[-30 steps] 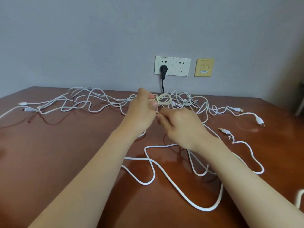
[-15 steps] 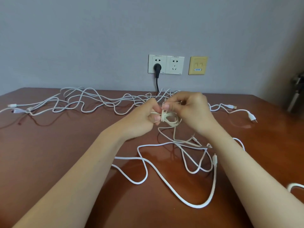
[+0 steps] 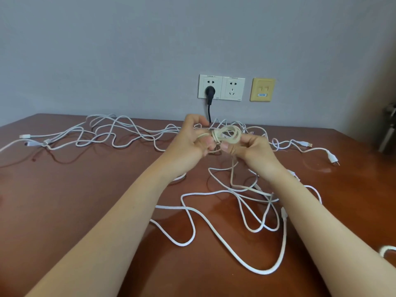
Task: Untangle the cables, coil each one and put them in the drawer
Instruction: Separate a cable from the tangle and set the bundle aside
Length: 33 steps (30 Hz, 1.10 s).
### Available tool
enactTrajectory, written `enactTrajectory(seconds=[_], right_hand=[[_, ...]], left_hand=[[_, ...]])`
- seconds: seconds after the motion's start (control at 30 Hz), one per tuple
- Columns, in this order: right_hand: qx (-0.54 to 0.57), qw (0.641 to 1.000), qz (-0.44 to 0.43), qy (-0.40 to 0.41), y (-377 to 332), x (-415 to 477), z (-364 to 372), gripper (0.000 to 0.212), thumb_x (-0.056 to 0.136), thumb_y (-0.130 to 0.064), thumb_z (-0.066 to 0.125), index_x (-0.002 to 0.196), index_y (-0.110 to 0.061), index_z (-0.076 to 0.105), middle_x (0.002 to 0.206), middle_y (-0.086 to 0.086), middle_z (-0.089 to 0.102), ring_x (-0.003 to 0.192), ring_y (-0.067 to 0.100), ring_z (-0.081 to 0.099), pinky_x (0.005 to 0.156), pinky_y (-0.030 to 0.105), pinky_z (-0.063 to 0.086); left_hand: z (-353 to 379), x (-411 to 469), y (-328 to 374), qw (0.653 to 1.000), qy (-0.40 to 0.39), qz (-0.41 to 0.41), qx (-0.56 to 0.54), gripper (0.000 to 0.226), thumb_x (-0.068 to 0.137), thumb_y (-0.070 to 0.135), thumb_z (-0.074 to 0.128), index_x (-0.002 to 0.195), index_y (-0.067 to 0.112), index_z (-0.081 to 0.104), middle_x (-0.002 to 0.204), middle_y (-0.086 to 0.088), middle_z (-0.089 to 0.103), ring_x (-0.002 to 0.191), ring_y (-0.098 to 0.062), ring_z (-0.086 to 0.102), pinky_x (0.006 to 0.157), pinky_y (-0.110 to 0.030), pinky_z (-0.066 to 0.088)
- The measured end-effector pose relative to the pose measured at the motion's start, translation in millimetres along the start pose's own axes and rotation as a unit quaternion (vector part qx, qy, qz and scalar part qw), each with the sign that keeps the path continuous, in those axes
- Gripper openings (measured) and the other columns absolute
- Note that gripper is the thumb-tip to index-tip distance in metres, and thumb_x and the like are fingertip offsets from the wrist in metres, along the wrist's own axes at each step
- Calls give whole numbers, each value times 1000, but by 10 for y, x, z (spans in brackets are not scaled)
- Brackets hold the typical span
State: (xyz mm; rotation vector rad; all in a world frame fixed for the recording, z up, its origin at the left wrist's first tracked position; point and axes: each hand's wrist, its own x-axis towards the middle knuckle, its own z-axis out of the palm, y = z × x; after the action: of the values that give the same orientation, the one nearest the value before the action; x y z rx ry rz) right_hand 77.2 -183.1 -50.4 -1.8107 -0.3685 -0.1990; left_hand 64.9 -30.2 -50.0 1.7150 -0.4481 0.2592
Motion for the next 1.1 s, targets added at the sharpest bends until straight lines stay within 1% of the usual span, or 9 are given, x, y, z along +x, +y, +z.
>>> enactTrajectory(seconds=[0.17,0.27,0.37,0.47,0.6,0.77,0.9,1.03,1.1], right_hand=[[-125,989,-72,42,14,2,118,18,78,-14,73,64,-16,63,60,6,62,53,13,53,57,24,43],[-345,911,-222,31,-26,-91,256,8,81,-10,60,79,-12,67,67,10,65,64,29,57,64,36,49],[-389,860,-330,27,-88,-153,333,12,76,-7,58,84,-10,68,62,12,63,59,35,59,53,32,47],[-331,897,-293,28,-98,-134,274,10,80,-7,62,84,-11,70,67,10,68,62,31,61,61,35,45],[-243,941,-230,51,-125,-122,202,6,81,-6,66,81,-11,70,69,5,70,64,17,62,69,26,47],[-69,985,-141,76,-154,-109,111,14,84,-4,65,76,-15,65,62,3,67,56,9,64,70,34,58],[-8,991,-111,77,-133,-90,80,17,85,-4,65,75,-18,64,58,0,63,53,11,62,65,33,59],[11,989,-107,103,-111,-77,73,14,84,-8,67,78,-20,62,64,17,63,58,26,63,66,41,59],[32,989,-97,105,-102,-68,77,15,83,-10,68,75,-18,59,62,16,63,56,24,61,63,40,59]], left_hand=[[-13,79,-59,992,124,-16,32,30,95,-3,37,86,25,32,65,2,50,50,-9,39,54,-24,32],[-48,64,-88,979,162,-21,121,21,95,2,39,98,20,31,75,-1,53,66,-19,45,63,-27,31],[-18,-6,-78,956,137,-10,258,31,90,-2,43,117,13,40,84,-4,55,81,-24,49,62,-23,26],[79,-40,-54,940,92,6,327,48,83,-10,41,125,11,52,107,-11,65,106,-29,55,73,-20,31],[159,-62,4,928,69,25,366,36,84,-5,41,111,8,60,107,-15,65,106,-34,54,69,-25,30],[212,-63,30,942,59,17,331,30,87,-3,42,105,12,60,77,4,54,86,-22,51,63,-25,29],[231,-86,73,962,40,-12,269,29,96,10,37,107,19,62,88,-4,65,87,-23,59,77,-32,44],[274,-81,65,986,48,-23,155,31,100,29,35,80,28,59,70,10,61,57,2,58,74,-27,47],[283,-67,28,992,42,-12,122,33,100,22,38,73,30,57,69,12,61,51,7,57,70,-25,50]])
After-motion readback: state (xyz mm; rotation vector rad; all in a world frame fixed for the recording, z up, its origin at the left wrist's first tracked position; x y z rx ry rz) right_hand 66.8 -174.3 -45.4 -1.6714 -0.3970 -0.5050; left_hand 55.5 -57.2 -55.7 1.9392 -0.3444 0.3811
